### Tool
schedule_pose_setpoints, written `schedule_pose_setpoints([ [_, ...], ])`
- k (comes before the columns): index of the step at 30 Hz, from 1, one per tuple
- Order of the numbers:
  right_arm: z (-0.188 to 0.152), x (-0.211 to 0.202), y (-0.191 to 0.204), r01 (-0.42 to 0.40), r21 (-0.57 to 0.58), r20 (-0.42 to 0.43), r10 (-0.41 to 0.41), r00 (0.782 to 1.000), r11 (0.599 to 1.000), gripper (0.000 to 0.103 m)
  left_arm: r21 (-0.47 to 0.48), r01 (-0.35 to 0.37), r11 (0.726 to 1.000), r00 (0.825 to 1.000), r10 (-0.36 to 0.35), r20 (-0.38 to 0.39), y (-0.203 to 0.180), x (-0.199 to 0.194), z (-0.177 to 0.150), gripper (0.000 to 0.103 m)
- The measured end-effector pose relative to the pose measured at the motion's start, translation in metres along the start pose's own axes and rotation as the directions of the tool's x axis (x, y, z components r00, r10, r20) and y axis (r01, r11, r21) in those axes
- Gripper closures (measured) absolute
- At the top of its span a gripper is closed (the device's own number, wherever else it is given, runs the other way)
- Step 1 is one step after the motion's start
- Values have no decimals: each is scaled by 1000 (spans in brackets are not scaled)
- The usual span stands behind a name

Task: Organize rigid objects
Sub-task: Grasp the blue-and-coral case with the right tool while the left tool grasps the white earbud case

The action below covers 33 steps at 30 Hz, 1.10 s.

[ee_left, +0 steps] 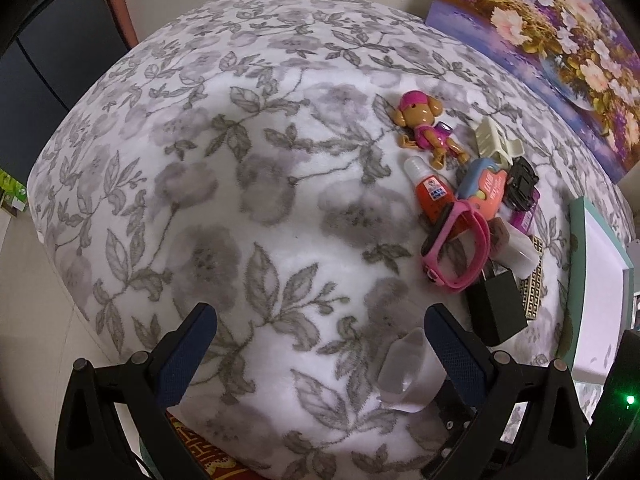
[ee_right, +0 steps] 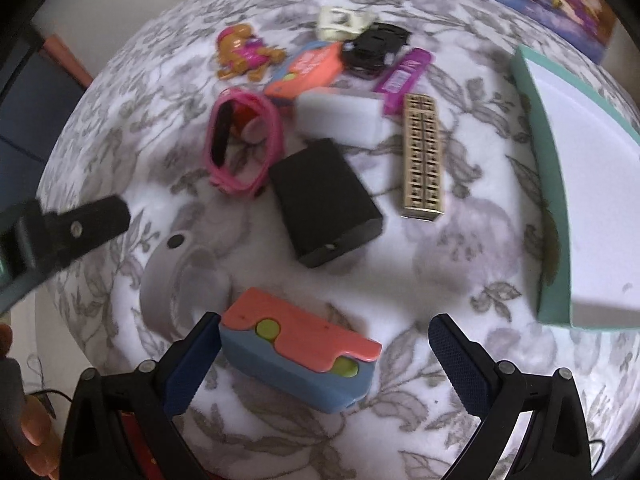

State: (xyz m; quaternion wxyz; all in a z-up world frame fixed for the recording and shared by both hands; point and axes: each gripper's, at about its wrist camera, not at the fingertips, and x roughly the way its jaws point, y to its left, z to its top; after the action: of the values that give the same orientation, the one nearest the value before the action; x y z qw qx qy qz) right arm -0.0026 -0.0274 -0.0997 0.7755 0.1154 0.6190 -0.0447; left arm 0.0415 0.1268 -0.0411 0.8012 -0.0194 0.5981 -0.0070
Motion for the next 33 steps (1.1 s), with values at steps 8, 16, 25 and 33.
schedule_pose_setpoints([
  [8,-3,4,-21,-22,70,-11,22,1000,997,16,14,48,999,998,-48,-27,-7,2,-5,0],
  [16,-10,1,-47,-32,73,-42,35,998,997,20,60,99,993,993,-95,-74,-22,5,-12,0],
  [25,-21,3,-60,-13,67,-80,18,997,998,20,122,98,988,990,-84,-114,-40,13,-16,4],
  [33,-41,-1,-85,-12,92,-97,21,995,996,22,178,124,976,977,-89,-195,-65,34,-22,35],
])
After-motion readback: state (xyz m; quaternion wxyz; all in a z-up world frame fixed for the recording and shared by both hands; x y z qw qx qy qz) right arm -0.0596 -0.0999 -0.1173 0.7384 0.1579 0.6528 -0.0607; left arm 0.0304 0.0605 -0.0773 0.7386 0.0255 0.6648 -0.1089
